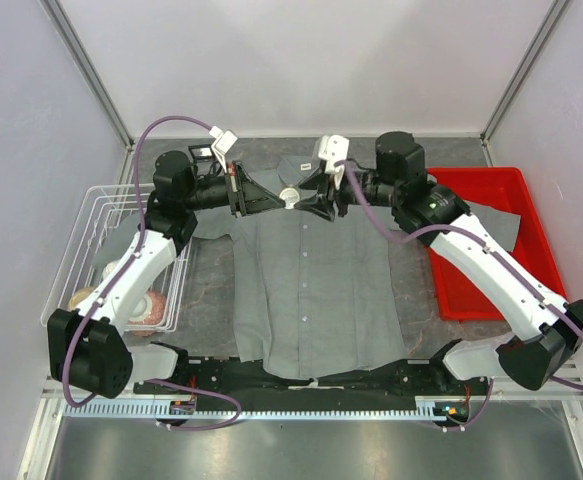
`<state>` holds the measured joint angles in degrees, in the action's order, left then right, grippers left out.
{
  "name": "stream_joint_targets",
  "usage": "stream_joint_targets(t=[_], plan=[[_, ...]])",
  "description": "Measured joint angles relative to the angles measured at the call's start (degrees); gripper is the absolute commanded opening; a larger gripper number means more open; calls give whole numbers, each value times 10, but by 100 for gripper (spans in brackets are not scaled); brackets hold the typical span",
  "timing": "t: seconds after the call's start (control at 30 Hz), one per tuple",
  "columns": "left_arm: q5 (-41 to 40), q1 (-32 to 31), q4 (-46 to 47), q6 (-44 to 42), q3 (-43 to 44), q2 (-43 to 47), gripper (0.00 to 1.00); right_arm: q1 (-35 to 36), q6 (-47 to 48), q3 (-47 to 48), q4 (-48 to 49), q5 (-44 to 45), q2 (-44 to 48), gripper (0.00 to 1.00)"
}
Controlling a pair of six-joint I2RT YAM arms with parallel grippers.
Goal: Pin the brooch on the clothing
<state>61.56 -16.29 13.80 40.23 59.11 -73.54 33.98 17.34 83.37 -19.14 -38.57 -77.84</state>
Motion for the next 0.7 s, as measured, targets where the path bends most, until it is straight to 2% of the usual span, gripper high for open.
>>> stream_joint_targets(t=[0.23,0.47,0.7], plan=[[-1,-7,-44,-32,12,0,2,72,136,7,-55,43,3,45],[-2,-12,-74,-60,12,1,2,97,200,13,-68,92,0,42],[-3,-15,-82,-71,12,1,2,111,235,13,-77,129,-5,28]])
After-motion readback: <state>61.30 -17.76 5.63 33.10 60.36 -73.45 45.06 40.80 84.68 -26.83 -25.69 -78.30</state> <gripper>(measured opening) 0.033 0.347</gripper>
